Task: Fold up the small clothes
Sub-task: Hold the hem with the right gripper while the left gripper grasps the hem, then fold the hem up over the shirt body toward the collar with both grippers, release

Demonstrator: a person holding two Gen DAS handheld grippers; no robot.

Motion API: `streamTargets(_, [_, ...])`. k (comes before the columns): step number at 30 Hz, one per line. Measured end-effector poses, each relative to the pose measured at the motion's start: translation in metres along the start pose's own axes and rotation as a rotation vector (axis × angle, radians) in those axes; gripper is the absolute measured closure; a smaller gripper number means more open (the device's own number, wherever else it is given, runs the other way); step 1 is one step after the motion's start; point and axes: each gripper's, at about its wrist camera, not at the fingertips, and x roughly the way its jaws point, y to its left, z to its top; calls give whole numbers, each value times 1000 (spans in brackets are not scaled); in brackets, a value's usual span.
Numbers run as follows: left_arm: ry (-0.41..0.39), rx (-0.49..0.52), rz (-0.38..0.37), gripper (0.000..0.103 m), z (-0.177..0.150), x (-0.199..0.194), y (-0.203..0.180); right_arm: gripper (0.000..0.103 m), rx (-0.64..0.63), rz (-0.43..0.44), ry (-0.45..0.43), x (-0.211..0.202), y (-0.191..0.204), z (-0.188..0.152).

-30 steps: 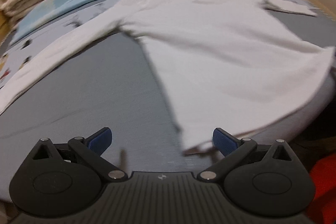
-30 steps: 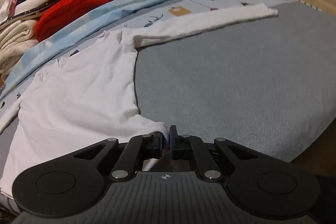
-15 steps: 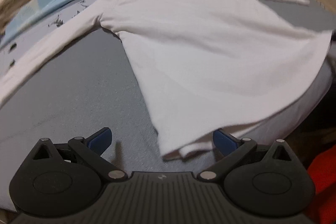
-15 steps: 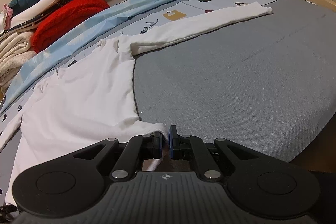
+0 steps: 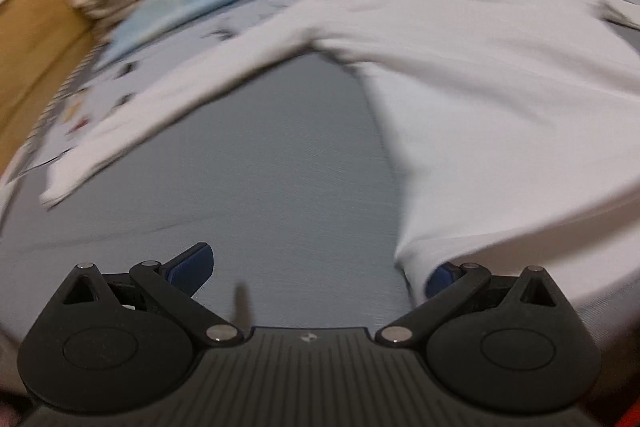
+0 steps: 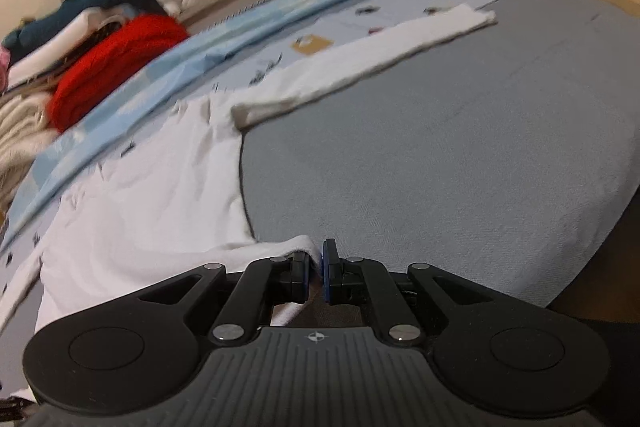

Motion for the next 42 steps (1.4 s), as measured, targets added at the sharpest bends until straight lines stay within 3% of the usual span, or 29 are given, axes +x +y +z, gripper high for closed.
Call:
streamTargets(3, [5,-77,36,0,2,0,18,97,19,-13,-41,-5,-2,3])
streamTargets(6, [-33,-88,104,0,1,-11,20,97,27,-21,-25,-2,-3,2])
streamTargets(9, [-98,-54,147,0,-6,-30,8,97,23,-37,-15,0,-4,2])
streamTargets(11, [-110,20,127,1,-15,-40,-6,97,9,-59,4,3,-4,0])
streamTargets(13, [-106,133,83,23,-22,-41,-20,97,-43,-95,27,7,-1,-3])
streamTargets(15, [-92,240,25,72,-29,-45,-32,97,-137,-116,67,11,3,-8])
streamTargets(17, [-118,282,2,87,-33,-56,-35,97,-202,-103,83,8,6,-14])
streamTargets(18, [-136,290,-1,89,-34,-61,-35,97,-232,-85,68,1,6,-16])
streamTargets(20, [-141,295,-25,89,-35,-69,-31,97,-309,-79,58,-8,9,-21])
streamTargets(22, [-78,310,-54,89,-35,-61,-30,97,-380,-105,95,-3,14,-27])
streamTargets(25, [56,349,-204,75,-36,-54,-29,93,-438,-119,184,8,20,-34])
streamTargets(26, [68,353,-251,53,-36,-56,-25,80,-453,-122,182,6,23,-35])
streamTargets(27, [72,349,-292,25,-34,-61,-19,58,-461,-122,200,4,25,-34])
streamTargets(29, [-4,329,-357,12,-33,-82,-3,39,-461,-105,244,-6,25,-31])
streamTargets(32, [-107,300,-419,6,-26,-107,21,34,-449,-10,253,-42,20,-18])
streamTargets(34, [-167,214,-418,0,-13,-108,30,29,-456,47,199,-61,19,-6])
streamTargets(36, [-159,101,-399,0,9,-92,29,28,-457,91,155,-61,24,9])
streamTargets(38, [-57,-43,-376,1,29,-55,24,28,-433,99,122,-40,33,24])
streamTargets(40, [105,-100,-391,1,36,-20,13,29,-420,85,159,-4,41,30])
streamTargets(41, [208,-88,-410,10,34,-3,5,34,-417,51,214,16,42,28])
streamTargets(42, [283,-52,-426,24,29,6,-3,53,-416,31,284,33,42,24])
